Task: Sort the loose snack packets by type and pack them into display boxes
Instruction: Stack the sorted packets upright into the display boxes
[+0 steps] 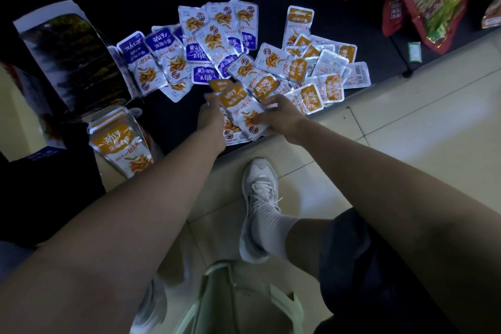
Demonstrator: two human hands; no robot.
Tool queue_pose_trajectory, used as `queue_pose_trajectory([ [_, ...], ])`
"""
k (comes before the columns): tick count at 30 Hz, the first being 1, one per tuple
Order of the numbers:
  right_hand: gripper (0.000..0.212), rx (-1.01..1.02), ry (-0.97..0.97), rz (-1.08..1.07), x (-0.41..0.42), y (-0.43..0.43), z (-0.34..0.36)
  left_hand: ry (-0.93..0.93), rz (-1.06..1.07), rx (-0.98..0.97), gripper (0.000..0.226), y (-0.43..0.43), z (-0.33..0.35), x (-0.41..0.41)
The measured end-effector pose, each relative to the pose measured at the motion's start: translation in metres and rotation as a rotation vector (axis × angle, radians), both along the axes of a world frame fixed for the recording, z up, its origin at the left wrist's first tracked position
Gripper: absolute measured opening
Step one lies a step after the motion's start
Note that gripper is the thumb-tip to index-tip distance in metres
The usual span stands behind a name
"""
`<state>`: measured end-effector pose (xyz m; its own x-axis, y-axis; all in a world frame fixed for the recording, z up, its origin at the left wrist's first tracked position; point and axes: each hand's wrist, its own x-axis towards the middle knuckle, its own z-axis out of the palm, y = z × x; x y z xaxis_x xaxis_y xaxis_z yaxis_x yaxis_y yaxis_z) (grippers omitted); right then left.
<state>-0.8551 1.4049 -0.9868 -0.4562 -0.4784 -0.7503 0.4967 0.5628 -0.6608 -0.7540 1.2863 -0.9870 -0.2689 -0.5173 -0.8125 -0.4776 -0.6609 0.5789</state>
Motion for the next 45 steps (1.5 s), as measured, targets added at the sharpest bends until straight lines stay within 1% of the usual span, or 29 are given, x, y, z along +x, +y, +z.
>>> queue_pose_trajectory([
  [1, 0.042, 0.006, 0.041, 0.031, 0.003, -0.003, 0.0, 0.01, -0.029, -0.04, 0.05, 0.002, 0.001, 0.0],
  [2, 0.04, -0.002, 0.055, 0.064, 0.005, -0.005, 0.001, 0.04, -0.061, -0.09, 0.045, 0.003, 0.0, -0.001],
  [3, 0.038, -0.013, 0.045, 0.104, 0.003, -0.004, 0.001, 0.062, -0.083, -0.134, 0.036, 0.004, -0.002, -0.001],
  [4, 0.034, -0.029, 0.025, 0.148, 0.0, -0.003, 0.0, 0.064, -0.087, -0.159, 0.032, 0.005, -0.004, 0.0],
  [5, 0.028, -0.041, 0.025, 0.189, -0.003, 0.0, 0.0, 0.062, -0.084, -0.178, 0.035, 0.004, -0.007, 0.0],
  [6, 0.021, -0.038, 0.073, 0.216, -0.007, 0.002, -0.002, 0.055, -0.086, -0.196, 0.04, 0.002, -0.01, 0.001],
  [7, 0.014, 0.0, 0.199, 0.229, -0.011, 0.006, -0.004, 0.052, -0.103, -0.211, 0.043, -0.001, -0.011, 0.002],
  [8, 0.013, 0.079, 0.389, 0.23, -0.017, 0.01, -0.007, 0.047, -0.129, -0.221, 0.042, -0.003, -0.013, 0.003],
  [10, 0.027, 0.271, 0.79, 0.239, -0.032, 0.019, -0.012, 0.04, -0.164, -0.234, 0.039, -0.008, -0.014, 0.004],
  [11, 0.037, 0.365, 0.923, 0.297, -0.039, 0.025, -0.015, 0.04, -0.17, -0.232, 0.039, -0.009, -0.014, 0.005],
  [12, 0.047, 0.446, 0.997, 0.392, -0.045, 0.03, -0.019, 0.039, -0.174, -0.231, 0.039, -0.01, -0.015, 0.006],
  [14, 0.063, 0.554, 1.022, 0.592, -0.048, 0.036, -0.024, 0.037, -0.172, -0.222, 0.039, -0.01, -0.016, 0.005],
  [16, 0.069, 0.581, 1.056, 0.649, -0.046, 0.035, -0.029, 0.029, -0.176, -0.206, 0.039, -0.011, -0.016, 0.005],
  [20, 0.049, 0.581, 1.239, 0.676, -0.05, 0.026, -0.024, 0.019, -0.191, -0.206, 0.041, -0.016, -0.016, 0.008],
  [23, 0.035, 0.619, 1.261, 0.683, -0.059, 0.027, -0.013, 0.007, -0.177, -0.214, 0.046, -0.021, -0.016, 0.013],
  [25, 0.029, 0.599, 1.244, 0.624, -0.063, 0.029, -0.005, 0.003, -0.188, -0.214, 0.045, -0.022, -0.013, 0.015],
  [28, 0.023, 0.521, 1.103, 0.428, -0.069, 0.027, 0.007, 0.001, -0.223, -0.2, 0.038, -0.019, -0.005, 0.016],
  [29, 0.023, 0.455, 1.01, 0.333, -0.069, 0.026, 0.011, -0.001, -0.23, -0.191, 0.036, -0.018, -0.002, 0.017],
  [31, 0.021, 0.242, 0.724, 0.137, -0.067, 0.025, 0.019, 0.004, -0.243, -0.183, 0.034, -0.016, 0.002, 0.019],
  [32, 0.022, 0.152, 0.583, 0.067, -0.065, 0.024, 0.021, 0.011, -0.255, -0.185, 0.034, -0.015, 0.004, 0.021],
  [33, 0.027, 0.094, 0.457, 0.045, -0.062, 0.023, 0.023, 0.017, -0.265, -0.187, 0.032, -0.015, 0.006, 0.022],
  [35, 0.04, 0.079, 0.268, 0.12, -0.054, 0.018, 0.025, 0.019, -0.275, -0.189, 0.021, -0.016, 0.009, 0.025],
  [36, 0.037, 0.088, 0.22, 0.185, -0.049, 0.016, 0.022, 0.022, -0.273, -0.18, 0.019, -0.016, 0.012, 0.027],
  [38, 0.027, 0.088, 0.16, 0.284, -0.039, 0.012, 0.019, 0.033, -0.272, -0.16, 0.023, -0.017, 0.016, 0.029],
  [41, 0.033, 0.115, 0.098, 0.354, -0.034, 0.012, 0.013, 0.019, -0.288, -0.15, 0.023, -0.023, 0.017, 0.035],
  [43, 0.029, 0.117, 0.025, 0.366, -0.038, 0.015, 0.01, 0.01, -0.284, -0.16, 0.022, -0.027, 0.016, 0.037],
  [45, 0.028, 0.09, -0.028, 0.364, -0.042, 0.02, 0.01, -0.004, -0.284, -0.172, 0.029, -0.029, 0.014, 0.038],
])
